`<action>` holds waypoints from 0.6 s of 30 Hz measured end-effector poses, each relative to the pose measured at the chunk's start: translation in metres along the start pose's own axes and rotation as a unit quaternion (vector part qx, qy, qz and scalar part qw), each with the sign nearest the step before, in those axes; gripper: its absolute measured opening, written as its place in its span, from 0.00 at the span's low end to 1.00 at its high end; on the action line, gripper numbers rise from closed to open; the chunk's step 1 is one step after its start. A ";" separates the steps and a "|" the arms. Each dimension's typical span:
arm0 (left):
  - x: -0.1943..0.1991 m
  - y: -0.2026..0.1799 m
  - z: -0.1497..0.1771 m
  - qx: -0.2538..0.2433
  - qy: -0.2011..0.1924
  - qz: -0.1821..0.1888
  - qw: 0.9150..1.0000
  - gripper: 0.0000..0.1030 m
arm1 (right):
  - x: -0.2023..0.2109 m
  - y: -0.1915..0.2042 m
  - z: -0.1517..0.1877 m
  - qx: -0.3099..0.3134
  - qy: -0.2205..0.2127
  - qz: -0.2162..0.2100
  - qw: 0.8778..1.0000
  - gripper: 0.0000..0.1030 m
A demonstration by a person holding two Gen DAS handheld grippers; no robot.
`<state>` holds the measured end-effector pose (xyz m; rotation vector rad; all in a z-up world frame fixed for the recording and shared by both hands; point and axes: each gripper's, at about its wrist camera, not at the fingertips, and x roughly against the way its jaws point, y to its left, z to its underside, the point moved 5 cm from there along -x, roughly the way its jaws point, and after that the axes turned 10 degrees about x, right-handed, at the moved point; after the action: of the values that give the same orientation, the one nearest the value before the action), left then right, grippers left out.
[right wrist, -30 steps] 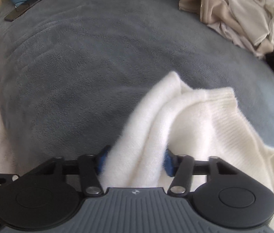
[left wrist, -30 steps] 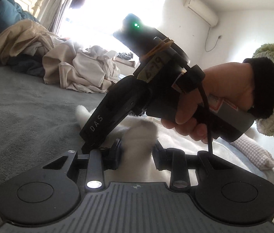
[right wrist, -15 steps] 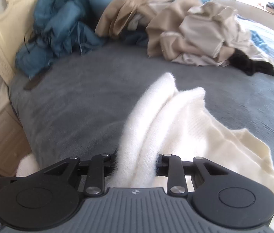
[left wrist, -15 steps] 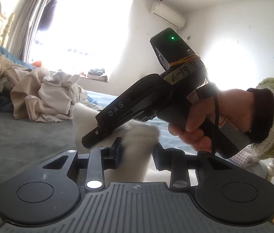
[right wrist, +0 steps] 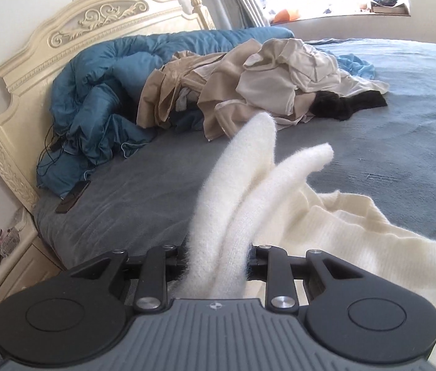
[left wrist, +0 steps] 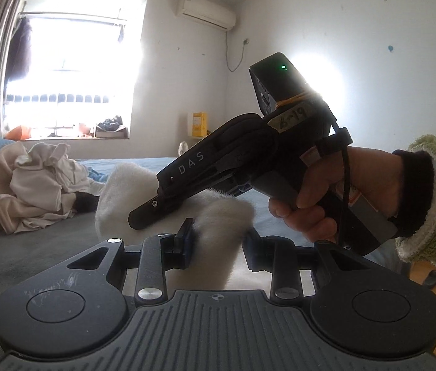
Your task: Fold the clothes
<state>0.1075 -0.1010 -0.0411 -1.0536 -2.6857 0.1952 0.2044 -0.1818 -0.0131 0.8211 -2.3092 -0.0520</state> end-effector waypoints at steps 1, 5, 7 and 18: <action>-0.002 -0.004 0.000 -0.005 0.002 0.005 1.000 0.31 | 0.006 -0.005 0.003 -0.007 -0.008 -0.001 1.000 0.28; -0.013 -0.020 0.002 -0.023 0.013 0.027 0.999 0.31 | 0.030 -0.025 0.017 -0.040 -0.040 -0.007 0.998 0.28; -0.018 -0.031 0.003 -0.033 0.020 0.040 0.998 0.31 | 0.044 -0.036 0.026 -0.058 -0.056 -0.008 0.997 0.27; -0.058 -0.070 0.015 -0.074 0.062 0.102 0.990 0.31 | 0.102 -0.091 0.079 -0.143 -0.123 -0.002 0.982 0.27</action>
<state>0.0987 -0.1923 -0.0511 -1.3390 -2.5125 -0.0330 0.1474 -0.3264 -0.0367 0.7014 -2.4517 -0.5011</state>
